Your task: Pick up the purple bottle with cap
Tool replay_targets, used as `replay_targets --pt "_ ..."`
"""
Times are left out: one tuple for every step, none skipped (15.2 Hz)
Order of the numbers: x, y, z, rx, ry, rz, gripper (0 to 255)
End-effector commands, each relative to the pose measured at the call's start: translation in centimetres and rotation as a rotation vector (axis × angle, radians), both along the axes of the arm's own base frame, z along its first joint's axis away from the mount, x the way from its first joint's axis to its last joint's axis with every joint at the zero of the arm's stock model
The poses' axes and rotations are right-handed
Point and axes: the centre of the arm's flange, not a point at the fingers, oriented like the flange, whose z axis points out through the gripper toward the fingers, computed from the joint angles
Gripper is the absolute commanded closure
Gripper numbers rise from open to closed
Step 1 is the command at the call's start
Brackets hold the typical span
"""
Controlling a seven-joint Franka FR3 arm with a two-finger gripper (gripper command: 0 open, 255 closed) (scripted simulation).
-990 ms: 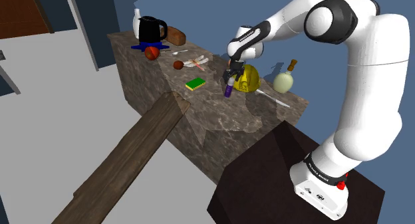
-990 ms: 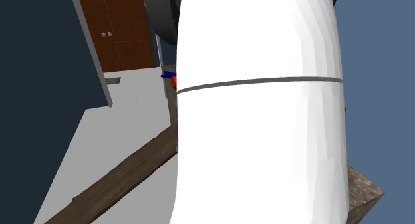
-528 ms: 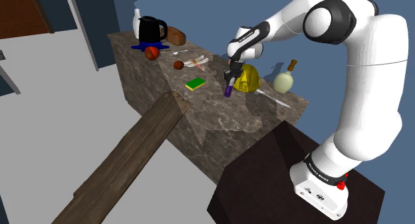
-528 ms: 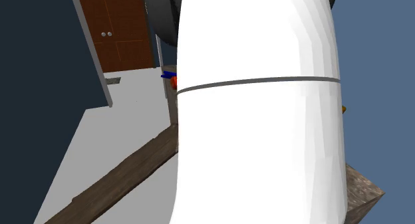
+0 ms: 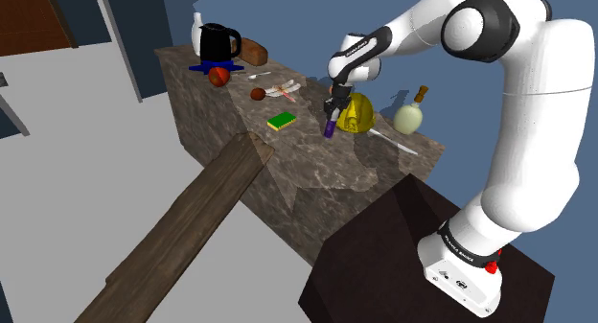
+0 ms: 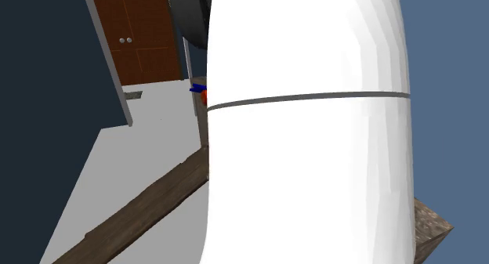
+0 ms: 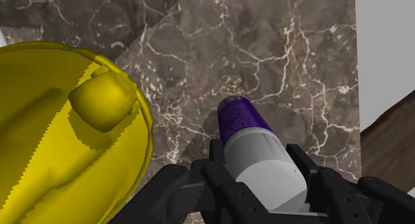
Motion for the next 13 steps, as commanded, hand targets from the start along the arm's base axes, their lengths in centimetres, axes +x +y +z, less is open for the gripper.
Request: replay_targets --pt "-0.1 0.0 1.0 0.000 0.000 0.000 255" --pt "-0.1 0.0 1.6 0.000 0.000 0.000 255" --pt "-0.1 0.0 2.1 0.000 0.000 0.000 255" --pt "-0.1 0.0 2.6 0.000 0.000 0.000 255" --pt "-0.1 0.0 3.1 0.000 0.000 0.000 255" --pt "-0.1 0.0 3.7 0.000 0.000 0.000 255" --pt "-0.1 0.0 4.2 0.000 0.000 0.000 255" --pt "-0.1 0.0 4.7 0.000 0.000 0.000 255" --pt "-0.1 0.0 5.3 0.000 0.000 0.000 255" --pt "-0.1 0.0 5.8 0.000 0.000 0.000 255" --pt "-0.1 0.0 6.3 0.000 0.000 0.000 255" --pt "-0.1 0.0 6.4 0.000 0.000 0.000 255" --pt "-0.1 0.0 6.4 0.000 0.000 0.000 255"
